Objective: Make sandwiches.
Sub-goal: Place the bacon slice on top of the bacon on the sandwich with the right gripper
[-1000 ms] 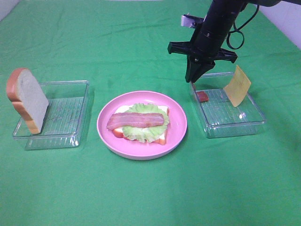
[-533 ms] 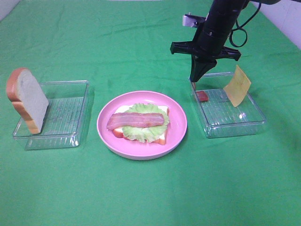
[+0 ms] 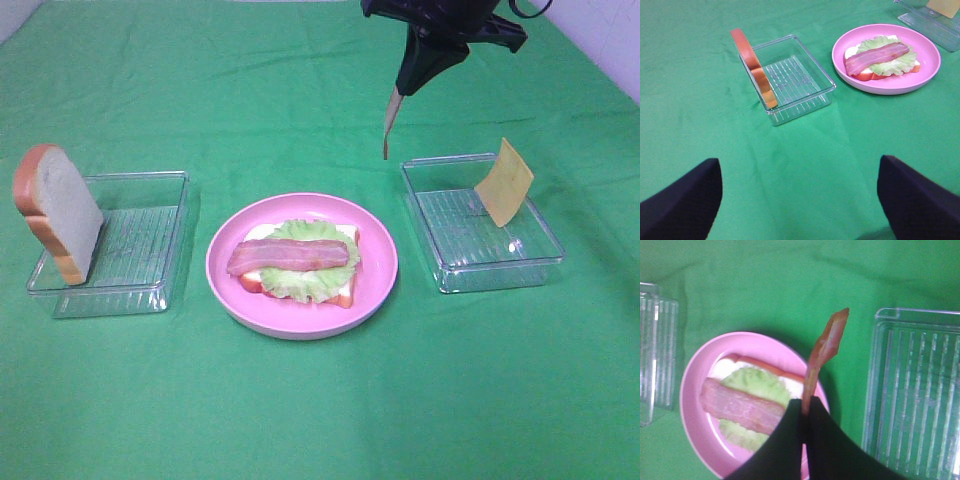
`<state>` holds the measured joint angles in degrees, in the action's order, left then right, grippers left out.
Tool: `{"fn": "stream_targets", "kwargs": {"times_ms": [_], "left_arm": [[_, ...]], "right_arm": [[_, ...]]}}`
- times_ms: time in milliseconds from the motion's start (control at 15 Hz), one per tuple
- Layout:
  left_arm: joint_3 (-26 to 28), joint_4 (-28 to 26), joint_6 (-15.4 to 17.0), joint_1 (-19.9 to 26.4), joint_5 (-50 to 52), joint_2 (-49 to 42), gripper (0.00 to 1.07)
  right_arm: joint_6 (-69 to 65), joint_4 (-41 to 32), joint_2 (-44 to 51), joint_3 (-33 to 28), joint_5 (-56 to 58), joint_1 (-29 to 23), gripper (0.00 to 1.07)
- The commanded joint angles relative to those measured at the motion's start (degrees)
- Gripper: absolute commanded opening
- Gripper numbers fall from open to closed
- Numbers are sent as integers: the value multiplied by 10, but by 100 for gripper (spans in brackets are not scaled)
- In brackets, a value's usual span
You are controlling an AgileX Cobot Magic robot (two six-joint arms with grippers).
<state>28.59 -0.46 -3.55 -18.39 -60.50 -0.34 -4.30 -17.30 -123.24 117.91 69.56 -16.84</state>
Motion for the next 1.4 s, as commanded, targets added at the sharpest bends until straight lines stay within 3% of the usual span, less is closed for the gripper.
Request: {"fn": "stream_targets", "kwargs": {"times_ms": [67, 467, 600, 733, 867, 1067, 1400], "left_arm": [[-1, -3, 4, -2, 7, -13, 81], [-1, -3, 4, -2, 7, -13, 81], [-1, -3, 4, -2, 7, -13, 81], [-1, -3, 4, -2, 7, -13, 81], [-1, -3, 4, -2, 7, -13, 81], [-1, -3, 4, -2, 7, -13, 81], [-1, -3, 4, -2, 7, -13, 81]], "right_arm": [[29, -35, 27, -16, 44, -32, 0], [37, -69, 56, -135, -3, -120, 0], [57, -128, 55, -185, -64, -137, 0], [112, -243, 40, -235, -128, -139, 0], [142, -277, 13, -244, -156, -138, 0], [131, -252, -11, -244, -171, -137, 0], [22, -90, -10, -240, -179, -137, 0]]}}
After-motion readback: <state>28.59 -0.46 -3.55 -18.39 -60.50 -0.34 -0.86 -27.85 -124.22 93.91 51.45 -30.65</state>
